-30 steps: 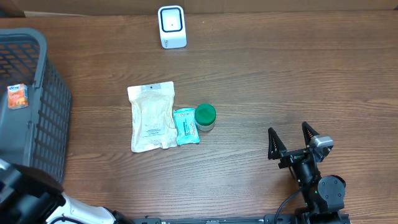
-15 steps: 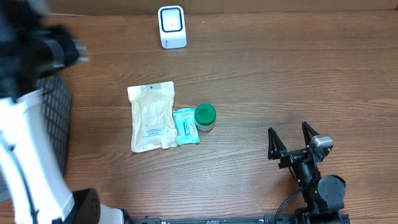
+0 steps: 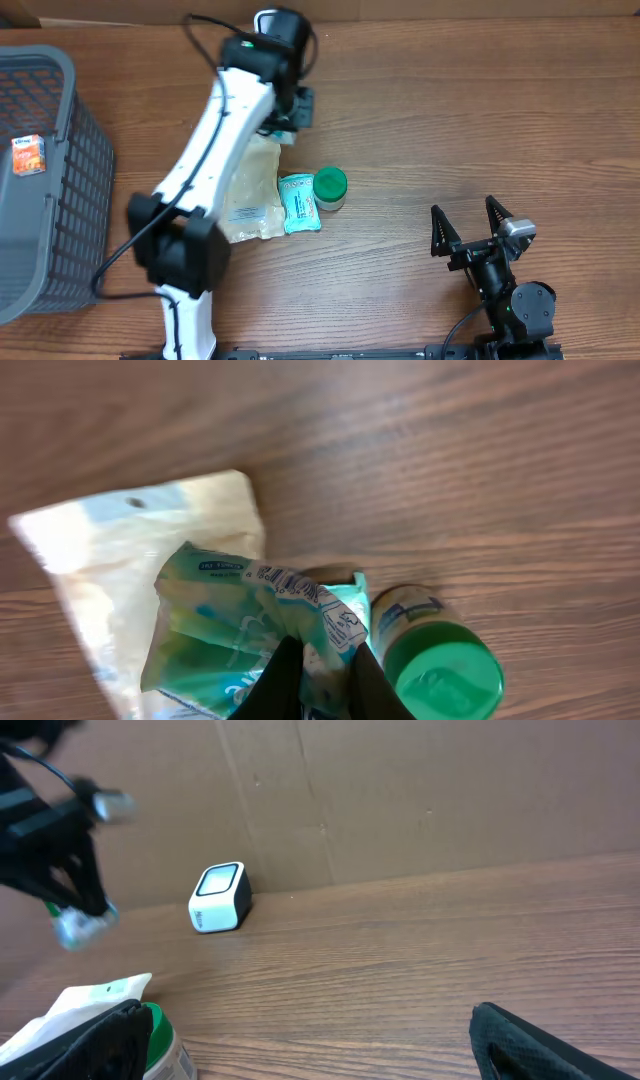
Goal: Scan the item barcode
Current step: 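Hold the green pack under the scanner, then drop it near the jar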
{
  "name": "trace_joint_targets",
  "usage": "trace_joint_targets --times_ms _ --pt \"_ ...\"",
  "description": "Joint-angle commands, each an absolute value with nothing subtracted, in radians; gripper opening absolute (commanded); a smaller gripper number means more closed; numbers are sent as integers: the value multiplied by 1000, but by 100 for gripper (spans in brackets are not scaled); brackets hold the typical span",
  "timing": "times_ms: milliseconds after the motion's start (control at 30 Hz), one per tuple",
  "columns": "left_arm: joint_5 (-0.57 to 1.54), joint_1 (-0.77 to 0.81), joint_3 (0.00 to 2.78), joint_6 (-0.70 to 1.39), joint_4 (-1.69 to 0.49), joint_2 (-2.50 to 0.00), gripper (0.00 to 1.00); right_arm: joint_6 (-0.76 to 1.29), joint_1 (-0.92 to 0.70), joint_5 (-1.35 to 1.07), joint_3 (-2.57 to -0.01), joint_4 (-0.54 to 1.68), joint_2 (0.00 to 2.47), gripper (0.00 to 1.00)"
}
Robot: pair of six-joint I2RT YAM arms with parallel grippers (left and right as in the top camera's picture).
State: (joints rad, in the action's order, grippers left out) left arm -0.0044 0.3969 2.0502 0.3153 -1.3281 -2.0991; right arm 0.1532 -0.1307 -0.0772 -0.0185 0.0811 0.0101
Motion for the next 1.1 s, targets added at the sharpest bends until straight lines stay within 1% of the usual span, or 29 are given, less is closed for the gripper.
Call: trace_joint_targets --times_ms 0,100,133,200,233,300,400,533,733,833,1000,1067 --pt "-5 423 2048 345 -1321 -2183 4 149 -126 -69 -8 77 3 100" --pt "-7 443 2048 365 -1323 -2251 4 149 -126 -68 -8 77 3 100" --pt "-7 446 2048 373 -1324 -2266 8 149 -126 -69 -8 77 3 100" --pt "-4 446 2048 375 -1327 -2288 19 149 -126 -68 -8 77 3 100" --pt "-2 445 2048 374 -1327 -2293 31 149 -126 -68 -8 77 3 100" --pt "-2 441 2058 374 -1327 -2291 48 149 -126 -68 -8 77 3 100" --pt "-3 424 2127 374 -1360 -2282 58 149 -126 -69 -8 77 3 100" --pt "1 370 2312 374 -1461 -2252 60 149 -126 -68 -8 77 3 100" --pt "1 205 2657 374 -1618 -2133 59 149 -126 -68 -8 77 3 100" --pt "-7 66 2756 373 -1650 -2043 61 149 -126 -68 -8 77 3 100" --pt "-19 -229 2770 351 -1673 -1951 61 149 -126 -69 -8 77 3 100" --pt "-22 -356 2765 315 -1690 -1956 57 149 -126 -69 -8 77 3 100"
